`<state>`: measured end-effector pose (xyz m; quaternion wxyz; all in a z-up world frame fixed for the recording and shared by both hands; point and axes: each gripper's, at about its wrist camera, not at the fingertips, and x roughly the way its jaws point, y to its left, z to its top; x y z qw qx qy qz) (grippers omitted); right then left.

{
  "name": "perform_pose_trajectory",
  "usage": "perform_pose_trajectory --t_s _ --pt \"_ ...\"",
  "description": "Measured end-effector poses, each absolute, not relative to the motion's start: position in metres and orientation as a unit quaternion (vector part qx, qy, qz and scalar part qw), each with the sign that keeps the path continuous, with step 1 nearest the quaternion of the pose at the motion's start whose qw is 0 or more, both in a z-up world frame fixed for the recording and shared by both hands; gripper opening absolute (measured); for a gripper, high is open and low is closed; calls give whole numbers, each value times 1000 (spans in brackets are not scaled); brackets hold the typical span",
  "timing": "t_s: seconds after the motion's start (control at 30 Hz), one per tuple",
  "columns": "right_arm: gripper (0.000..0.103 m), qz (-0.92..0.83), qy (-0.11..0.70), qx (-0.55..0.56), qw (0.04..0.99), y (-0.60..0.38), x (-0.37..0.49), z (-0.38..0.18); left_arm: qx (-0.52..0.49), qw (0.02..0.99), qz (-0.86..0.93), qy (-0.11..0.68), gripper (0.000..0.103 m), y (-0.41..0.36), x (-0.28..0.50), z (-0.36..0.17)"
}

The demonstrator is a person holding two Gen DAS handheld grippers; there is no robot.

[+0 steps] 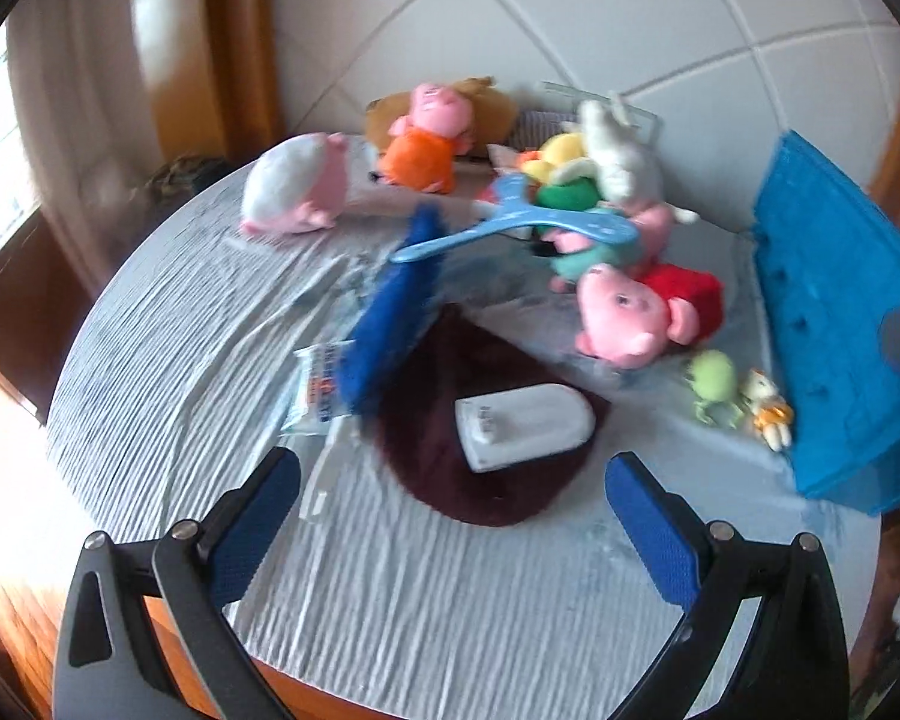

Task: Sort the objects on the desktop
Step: 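Move both open tools back from the bin to the table, then reach the left tool to the wet wipes pack while the right tool reaches the white plug device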

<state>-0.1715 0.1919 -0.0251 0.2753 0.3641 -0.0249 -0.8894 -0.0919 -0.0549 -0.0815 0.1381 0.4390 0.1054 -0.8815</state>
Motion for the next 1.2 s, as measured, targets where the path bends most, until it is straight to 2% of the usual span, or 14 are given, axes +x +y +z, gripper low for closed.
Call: perform_pose_trajectory --t_s 0.2,0.33,0.6,0.63,0.77,1.0,1.1,1.2 --pt "103 -865 -51 412 283 164 -196 -63 463 177 -861 113 103 -96 -96 -101" --pt "103 -859 -52 434 268 144 -205 -80 472 159 -860 111 103 -129 -113 -112" --pt "102 -872 -117 452 149 102 -210 -114 493 76 -866 40 103 -204 -158 -140" --pt "100 -871 -129 456 128 95 -208 -119 499 68 -863 35 102 -211 -162 -145" --pt "67 -859 -172 479 58 73 -196 -142 527 30 -849 23 97 -235 -179 -170" --pt "68 -827 -205 522 -36 57 -183 -179 567 -21 -824 2 97 -249 -206 -216" --pt "72 -820 -207 531 -55 52 -190 -191 576 -33 -817 -7 97 -241 -212 -231" --pt "80 -816 -211 535 -63 49 -198 -200 582 -46 -812 -9 97 -233 -217 -243"
